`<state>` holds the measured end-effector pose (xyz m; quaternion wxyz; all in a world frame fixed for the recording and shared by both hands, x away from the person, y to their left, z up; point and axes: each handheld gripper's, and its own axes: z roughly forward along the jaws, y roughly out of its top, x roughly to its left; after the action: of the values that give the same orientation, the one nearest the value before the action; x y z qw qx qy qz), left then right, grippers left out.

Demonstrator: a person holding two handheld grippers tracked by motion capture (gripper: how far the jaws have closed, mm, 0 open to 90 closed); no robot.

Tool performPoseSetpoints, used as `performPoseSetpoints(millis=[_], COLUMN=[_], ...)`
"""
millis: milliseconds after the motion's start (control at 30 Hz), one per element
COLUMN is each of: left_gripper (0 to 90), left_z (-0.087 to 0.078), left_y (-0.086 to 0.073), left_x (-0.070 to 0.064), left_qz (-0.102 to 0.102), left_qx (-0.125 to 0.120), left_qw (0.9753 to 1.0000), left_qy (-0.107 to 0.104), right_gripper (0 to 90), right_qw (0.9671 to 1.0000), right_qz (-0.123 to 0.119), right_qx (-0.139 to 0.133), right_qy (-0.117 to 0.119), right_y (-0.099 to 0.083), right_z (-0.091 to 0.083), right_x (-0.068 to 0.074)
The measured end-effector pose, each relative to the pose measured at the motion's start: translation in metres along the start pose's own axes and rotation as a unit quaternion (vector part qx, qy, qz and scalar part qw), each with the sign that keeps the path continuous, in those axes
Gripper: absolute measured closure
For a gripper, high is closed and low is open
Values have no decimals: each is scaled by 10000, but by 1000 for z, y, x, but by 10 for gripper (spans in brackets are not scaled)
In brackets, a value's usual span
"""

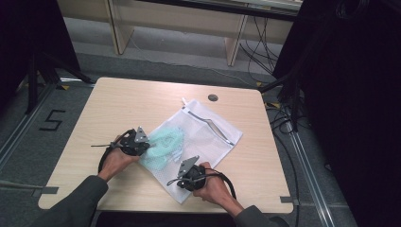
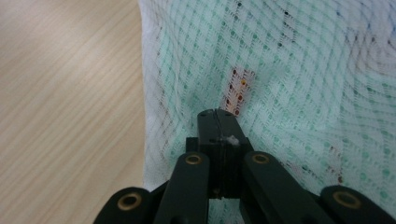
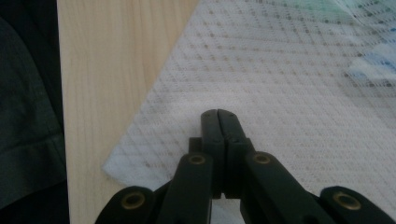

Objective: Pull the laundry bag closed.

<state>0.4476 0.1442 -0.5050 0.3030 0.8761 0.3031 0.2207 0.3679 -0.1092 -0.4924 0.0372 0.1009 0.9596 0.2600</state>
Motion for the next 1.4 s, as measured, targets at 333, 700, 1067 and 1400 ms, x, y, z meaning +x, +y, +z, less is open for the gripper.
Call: performPoseSetpoints(millis=[333,700,1067,1400], left_gripper=[897,898,898,899], left_z=[9,-19,-28,-15], left_y=[5,11,-3,-8], left_x=[7,9,-39,-35], left_qz=[86,-358,-811,-838], left_qx=[-84,-462,-345,-23], left_qw=[9997,9983,9914,9934], left_qy=[208,-53,-965,-781], right_gripper=[900,900,900,900], right_qw=[9997,9952,9771,9796], right_qz=[-160,457,1401,1362], right_qx=[-137,-585,-248,193], right_qy=[88,-639,-1580,-1462], right_y=[17,-4,-71,-80], right_z=[13,-28,-55,-48], right_x=[5,-41,-105,-109])
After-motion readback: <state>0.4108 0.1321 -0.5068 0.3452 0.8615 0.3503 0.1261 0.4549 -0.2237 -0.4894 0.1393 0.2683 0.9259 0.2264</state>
